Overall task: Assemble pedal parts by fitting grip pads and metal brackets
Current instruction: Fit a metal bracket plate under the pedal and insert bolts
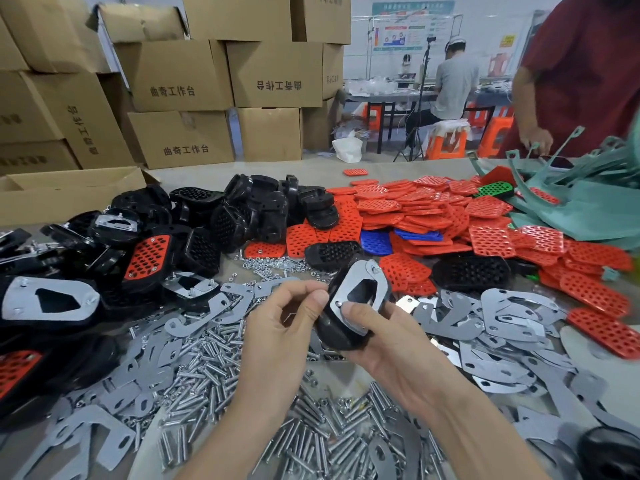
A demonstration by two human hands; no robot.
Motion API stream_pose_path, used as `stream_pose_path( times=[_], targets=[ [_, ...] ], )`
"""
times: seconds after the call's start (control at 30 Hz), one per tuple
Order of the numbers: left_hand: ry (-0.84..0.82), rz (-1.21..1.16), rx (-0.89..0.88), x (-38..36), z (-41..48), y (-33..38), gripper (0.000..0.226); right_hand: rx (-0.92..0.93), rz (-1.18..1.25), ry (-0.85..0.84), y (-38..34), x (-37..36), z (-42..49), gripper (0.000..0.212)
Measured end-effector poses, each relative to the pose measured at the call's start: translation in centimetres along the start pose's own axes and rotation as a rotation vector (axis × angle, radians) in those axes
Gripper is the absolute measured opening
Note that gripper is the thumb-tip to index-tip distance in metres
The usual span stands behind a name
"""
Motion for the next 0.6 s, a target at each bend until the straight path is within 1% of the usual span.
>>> stream_pose_path(
  times=[0.1,0.23,0.33,0.47,0.6],
  targets=[
    [-0.010,-0.033,-0.007,-0.1,-0.1,0.2,0.014,-0.004,0.034,0.002,0.2,-0.1,0.1,0.049],
    [-0.016,-0.061,-0.001,-0.4,-0.1,0.1,0.014,0.008,0.051,0.009,0.4,0.0,0.2,0.040],
    [-0.014,-0.070,0.000,-0.3,0.0,0.1,0.013,0.027,0.027,0.013,0.3,0.1,0.3,0.041],
    [-0.004,0.018,-0.060,0.2,-0.2,0.7,0.011,0.054,0.000,0.020,0.1,0.0,0.4,0.052],
    [-0.054,0.195,-0.181,-0.5,-0.3,1.5,0.011,0.093,-0.068,0.017,-0.1,0.2,0.3,0.047]
  ],
)
Point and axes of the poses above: each hand's wrist, its own z-axis towards the middle knuckle, its own x-axis out of the back of the hand, y = z × x, the point moved 8 cm from there along z, towards the middle knuckle, and after that the axes turned 7 degrees about z, right-handed, at the moved point
